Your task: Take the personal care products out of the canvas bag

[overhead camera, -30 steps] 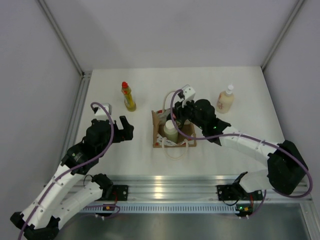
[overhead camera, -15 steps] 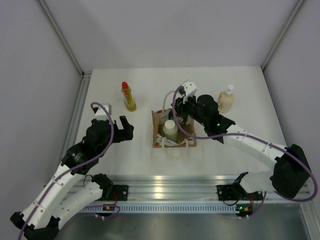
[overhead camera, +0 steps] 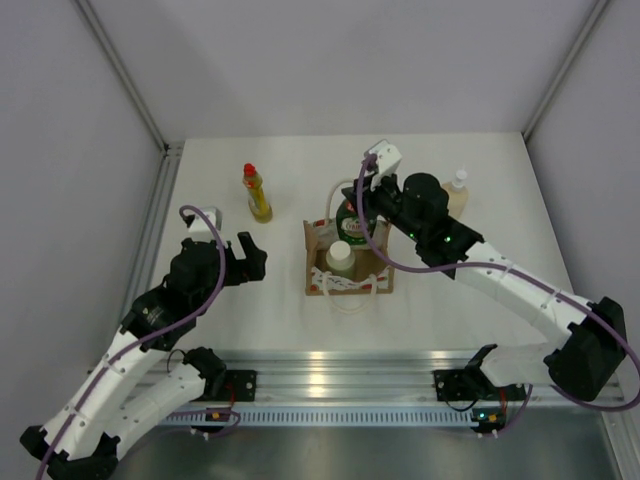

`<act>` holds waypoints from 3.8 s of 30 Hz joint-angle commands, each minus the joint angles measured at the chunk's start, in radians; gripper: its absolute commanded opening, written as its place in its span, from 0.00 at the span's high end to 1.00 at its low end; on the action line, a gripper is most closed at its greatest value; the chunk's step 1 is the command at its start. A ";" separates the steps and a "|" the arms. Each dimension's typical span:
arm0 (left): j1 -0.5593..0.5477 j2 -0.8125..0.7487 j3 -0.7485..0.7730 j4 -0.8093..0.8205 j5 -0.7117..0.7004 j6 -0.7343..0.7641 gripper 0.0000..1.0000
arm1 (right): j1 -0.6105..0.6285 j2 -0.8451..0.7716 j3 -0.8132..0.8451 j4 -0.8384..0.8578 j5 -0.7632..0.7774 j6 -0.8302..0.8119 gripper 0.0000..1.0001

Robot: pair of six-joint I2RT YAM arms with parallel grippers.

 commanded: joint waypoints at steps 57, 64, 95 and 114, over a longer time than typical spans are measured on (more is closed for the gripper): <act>0.005 -0.007 -0.005 0.005 0.017 0.004 0.02 | -0.414 -0.353 -0.451 0.319 0.268 0.113 1.00; 0.005 -0.004 -0.005 0.006 0.020 0.003 0.02 | -0.422 -0.365 -0.521 0.337 0.275 0.133 1.00; -0.067 0.357 0.165 0.015 0.256 0.049 0.02 | -0.427 -0.883 -0.613 -0.090 -0.018 0.438 0.01; -0.339 0.847 0.564 -0.017 -0.016 0.095 0.05 | -0.427 -1.019 -0.538 -0.381 -0.296 0.507 0.02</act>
